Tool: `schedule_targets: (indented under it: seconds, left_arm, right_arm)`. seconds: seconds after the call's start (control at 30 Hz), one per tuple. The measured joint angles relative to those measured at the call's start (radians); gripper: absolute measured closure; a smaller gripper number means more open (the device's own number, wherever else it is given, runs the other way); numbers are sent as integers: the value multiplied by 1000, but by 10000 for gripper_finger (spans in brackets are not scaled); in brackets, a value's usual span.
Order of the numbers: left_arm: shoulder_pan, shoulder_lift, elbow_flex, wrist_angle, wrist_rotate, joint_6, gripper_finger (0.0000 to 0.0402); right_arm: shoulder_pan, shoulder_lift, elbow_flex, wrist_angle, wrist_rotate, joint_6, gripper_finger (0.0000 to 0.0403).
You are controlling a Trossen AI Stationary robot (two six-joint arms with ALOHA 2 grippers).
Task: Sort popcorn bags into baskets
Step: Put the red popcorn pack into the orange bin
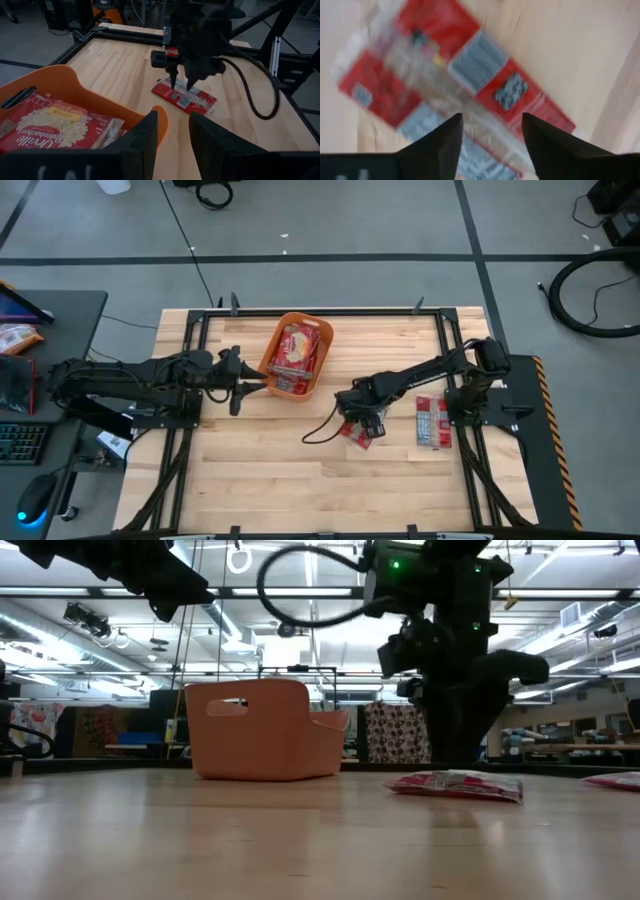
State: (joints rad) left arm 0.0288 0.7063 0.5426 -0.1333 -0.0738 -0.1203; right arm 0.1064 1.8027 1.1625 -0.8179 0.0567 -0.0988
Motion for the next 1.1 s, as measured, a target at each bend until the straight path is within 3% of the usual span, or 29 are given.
schedule_targets:
  seconds: [0.1,0.23,0.37,0.73,0.93,1.1]
  left_arm:
    - [0,0,0,-16,0,-3,285]
    - [0,0,0,-22,-1,-4,285]
    - [0,0,0,-22,-3,-6,285]
    - [0,0,0,-20,-3,-95,285]
    - [0,0,0,-20,-3,-113,285]
    - [0,0,0,-21,-3,-126,285]
  right_arm:
    - [-4,7,0,-45,10,-71,171]
    - [-5,11,-38,8,47,-129,169]
    - [-10,8,-69,47,46,-153,209]
    - [-17,6,-74,44,10,-159,391]
    - [-17,8,-72,52,18,-109,395]
    - [-9,8,-27,-8,96,-78,398]
